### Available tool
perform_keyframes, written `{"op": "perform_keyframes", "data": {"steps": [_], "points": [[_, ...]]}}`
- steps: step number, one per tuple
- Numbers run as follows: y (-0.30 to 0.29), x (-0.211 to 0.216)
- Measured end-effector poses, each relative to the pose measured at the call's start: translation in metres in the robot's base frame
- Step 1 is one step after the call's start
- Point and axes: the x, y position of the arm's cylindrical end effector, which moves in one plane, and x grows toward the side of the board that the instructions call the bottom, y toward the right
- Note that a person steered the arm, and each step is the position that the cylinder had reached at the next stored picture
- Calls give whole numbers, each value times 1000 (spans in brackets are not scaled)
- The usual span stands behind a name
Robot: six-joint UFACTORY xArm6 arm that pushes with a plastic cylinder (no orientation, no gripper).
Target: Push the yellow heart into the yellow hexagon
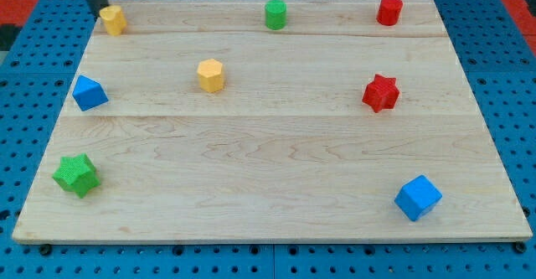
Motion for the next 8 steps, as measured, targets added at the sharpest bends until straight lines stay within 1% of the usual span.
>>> {"op": "perform_keyframes", "data": {"steps": [1, 2, 3, 4, 5, 7, 8], "points": [[39, 1], [58, 17], [22, 28], [-22, 28], [1, 34], [29, 58], [72, 59]]}}
